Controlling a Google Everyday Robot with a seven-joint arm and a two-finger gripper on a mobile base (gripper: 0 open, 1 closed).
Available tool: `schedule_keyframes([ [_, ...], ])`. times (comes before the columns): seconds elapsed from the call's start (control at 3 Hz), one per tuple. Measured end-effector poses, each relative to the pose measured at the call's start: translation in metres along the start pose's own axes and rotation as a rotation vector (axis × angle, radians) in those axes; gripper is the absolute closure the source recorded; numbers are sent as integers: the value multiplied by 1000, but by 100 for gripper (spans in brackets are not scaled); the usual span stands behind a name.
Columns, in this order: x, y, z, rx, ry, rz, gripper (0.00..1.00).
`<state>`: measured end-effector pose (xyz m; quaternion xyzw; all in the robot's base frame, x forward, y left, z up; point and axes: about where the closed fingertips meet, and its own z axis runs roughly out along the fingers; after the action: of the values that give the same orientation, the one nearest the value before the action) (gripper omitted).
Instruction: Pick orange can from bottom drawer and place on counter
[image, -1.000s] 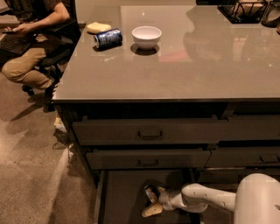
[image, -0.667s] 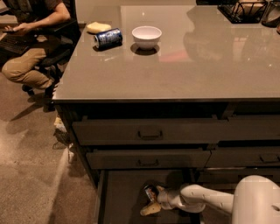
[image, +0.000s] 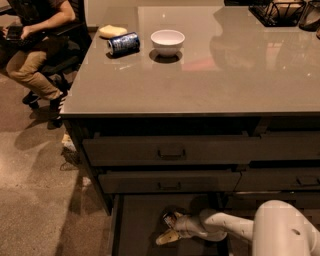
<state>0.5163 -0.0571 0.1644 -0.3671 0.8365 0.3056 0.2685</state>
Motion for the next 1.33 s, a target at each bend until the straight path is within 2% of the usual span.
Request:
schedule_keyframes([
  [0.33, 7, -4, 15, -10, 17, 10, 19],
  [1.0, 15, -5, 26, -54, 8, 21, 65],
  [1.33, 13, -14, 19, -103, -64, 36, 89],
])
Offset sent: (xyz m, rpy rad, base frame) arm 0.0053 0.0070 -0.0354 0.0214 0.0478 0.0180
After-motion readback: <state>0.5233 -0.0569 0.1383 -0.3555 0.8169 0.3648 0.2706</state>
